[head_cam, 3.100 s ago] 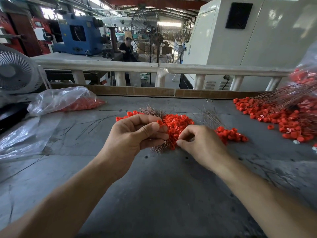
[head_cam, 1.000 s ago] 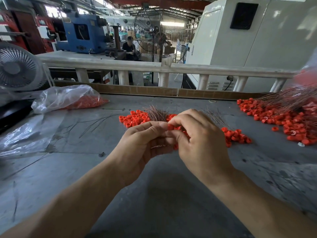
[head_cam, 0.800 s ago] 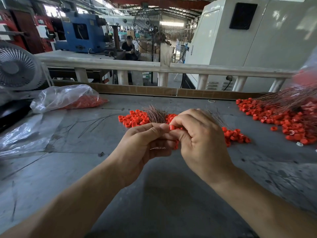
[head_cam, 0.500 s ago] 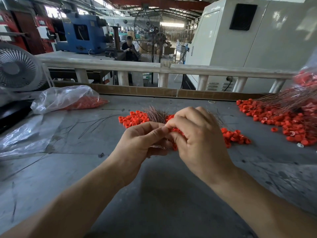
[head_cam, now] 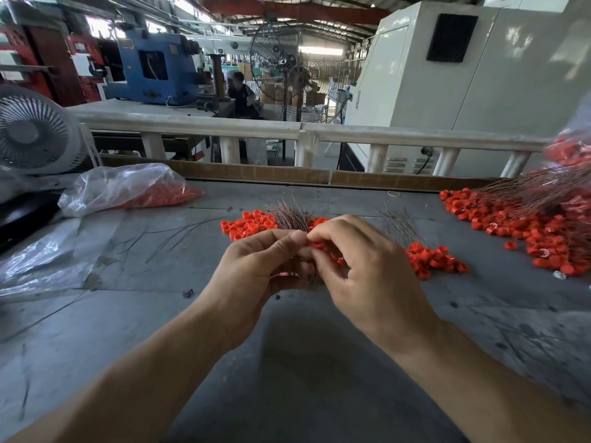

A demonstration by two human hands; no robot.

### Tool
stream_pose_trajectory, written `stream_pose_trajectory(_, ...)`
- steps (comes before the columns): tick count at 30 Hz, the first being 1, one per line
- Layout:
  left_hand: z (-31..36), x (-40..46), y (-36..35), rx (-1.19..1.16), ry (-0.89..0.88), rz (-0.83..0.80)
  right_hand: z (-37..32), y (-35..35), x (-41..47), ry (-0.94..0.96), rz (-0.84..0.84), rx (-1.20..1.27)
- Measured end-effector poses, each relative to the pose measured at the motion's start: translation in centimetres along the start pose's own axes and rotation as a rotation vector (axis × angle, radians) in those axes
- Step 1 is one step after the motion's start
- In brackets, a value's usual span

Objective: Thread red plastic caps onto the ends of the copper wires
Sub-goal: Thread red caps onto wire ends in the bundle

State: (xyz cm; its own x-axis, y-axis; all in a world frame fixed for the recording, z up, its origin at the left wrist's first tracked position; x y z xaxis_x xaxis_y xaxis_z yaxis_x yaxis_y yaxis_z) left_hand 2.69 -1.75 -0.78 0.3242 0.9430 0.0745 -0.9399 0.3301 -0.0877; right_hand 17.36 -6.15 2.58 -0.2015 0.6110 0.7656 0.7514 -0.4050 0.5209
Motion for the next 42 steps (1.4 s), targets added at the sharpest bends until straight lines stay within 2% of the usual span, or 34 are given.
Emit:
stream_pose_trajectory(10, 0.2, 0.5, 1.5, 0.063, -0.050, 0.150, 0.4, -0.6, -0.2, -0.049, -0.056, 0.113)
stream_pose_trajectory(17, 0.1, 0.4, 1.6, 0.030, -0.022, 0.149, 0.6, -0.6, -0.2, -0.053, -0.087, 0.100)
stream_pose_trajectory(21, 0.2, 0.5, 1.9, 0.081, -0.018, 0.190, 1.5, 0.1, 0.0, -0.074, -0.047, -0.020)
stream_pose_trajectory(26, 0.2, 0.9, 3.1, 0.330, -0.049, 0.317, 5.8, 2.9, 0.3, -0.316, 0.069, -0.248)
stream_pose_trajectory(32, -0.1, 1.3, 3.9, 0.646, -0.112, 0.372, 9.9, 5.4, -0.5, -0.622, 0.005, -0.439)
stream_pose_trajectory(42, -0.9, 1.7, 4.6, 1.066, -0.094, 0.400, 11.0, 6.0, -0.6, -0.729, -0.033, -0.545)
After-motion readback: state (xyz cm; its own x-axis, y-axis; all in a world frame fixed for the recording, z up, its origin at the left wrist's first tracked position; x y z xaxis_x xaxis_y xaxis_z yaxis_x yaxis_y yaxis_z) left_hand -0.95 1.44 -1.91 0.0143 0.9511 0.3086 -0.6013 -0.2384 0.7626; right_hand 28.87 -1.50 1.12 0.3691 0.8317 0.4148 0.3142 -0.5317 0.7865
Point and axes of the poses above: each hand's wrist, its own x-axis towards the middle knuckle, its own y-axis out of the back of the hand, z = x × y, the point moved 4 cm from there along x, towards the middle knuckle, and after that the axes turned 15 degrees about x, right-handed, at the moved point
